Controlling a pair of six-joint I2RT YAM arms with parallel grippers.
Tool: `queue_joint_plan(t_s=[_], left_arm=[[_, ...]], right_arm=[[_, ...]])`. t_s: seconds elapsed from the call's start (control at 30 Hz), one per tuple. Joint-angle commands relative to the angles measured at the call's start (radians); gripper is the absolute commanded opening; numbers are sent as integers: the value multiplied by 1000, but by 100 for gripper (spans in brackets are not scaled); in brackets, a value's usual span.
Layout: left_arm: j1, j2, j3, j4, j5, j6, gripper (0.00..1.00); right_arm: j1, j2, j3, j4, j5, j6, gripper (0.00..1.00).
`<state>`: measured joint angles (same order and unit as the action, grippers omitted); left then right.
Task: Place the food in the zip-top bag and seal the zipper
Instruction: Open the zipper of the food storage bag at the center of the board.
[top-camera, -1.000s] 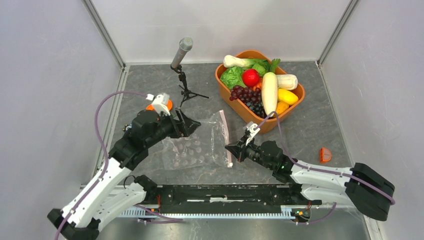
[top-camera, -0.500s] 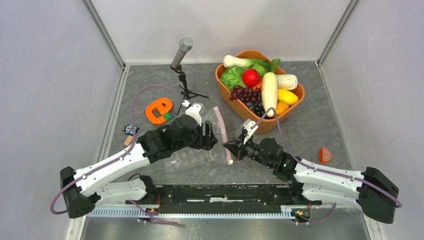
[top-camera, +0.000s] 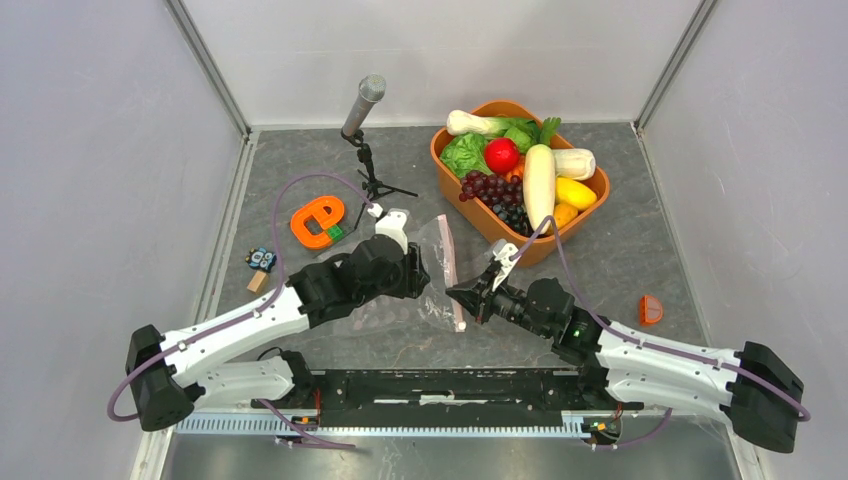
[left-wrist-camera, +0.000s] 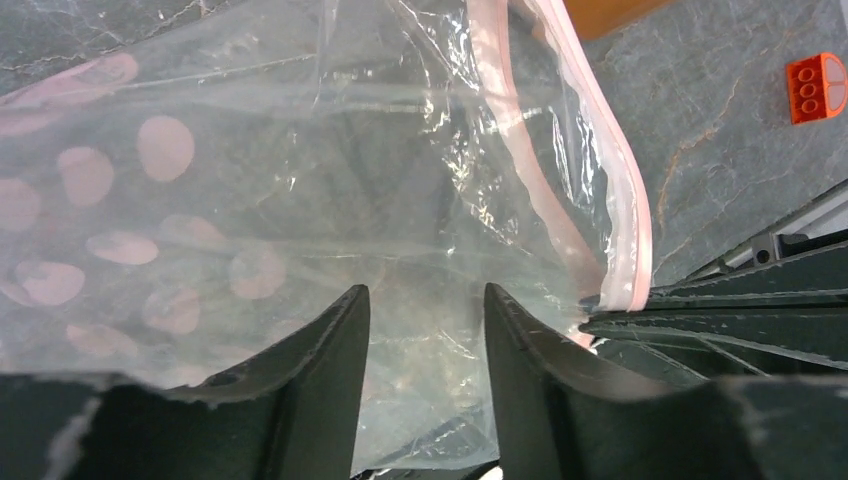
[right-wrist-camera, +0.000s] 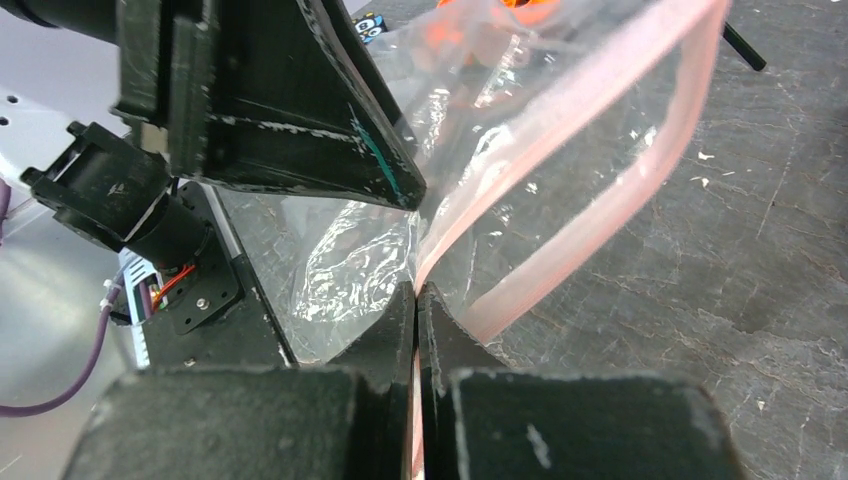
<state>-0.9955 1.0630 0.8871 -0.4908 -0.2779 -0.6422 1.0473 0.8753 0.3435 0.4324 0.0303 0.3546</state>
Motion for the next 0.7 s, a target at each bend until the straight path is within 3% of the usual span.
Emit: queue_joint_plan(t_s=[0.0,0.27,0.43,0.57,0.67], left_arm=[[-5,-14,-38,104,26,4,47],[-5,-45,-70,161,53,4,3],[-5,-71,-77,168,62,38,2],[-5,-127,-102,177,83,74,2],[-5,-193,-128,185,97,91,2]], right_arm=[[10,-32,25,62,-23,12,0],[13,-28,25,61,-27,6,0],[13,-31,14,90,-58,13,3],[14,-66,3,90,-38,30,19],[11,-106,18,15,74,47,31]])
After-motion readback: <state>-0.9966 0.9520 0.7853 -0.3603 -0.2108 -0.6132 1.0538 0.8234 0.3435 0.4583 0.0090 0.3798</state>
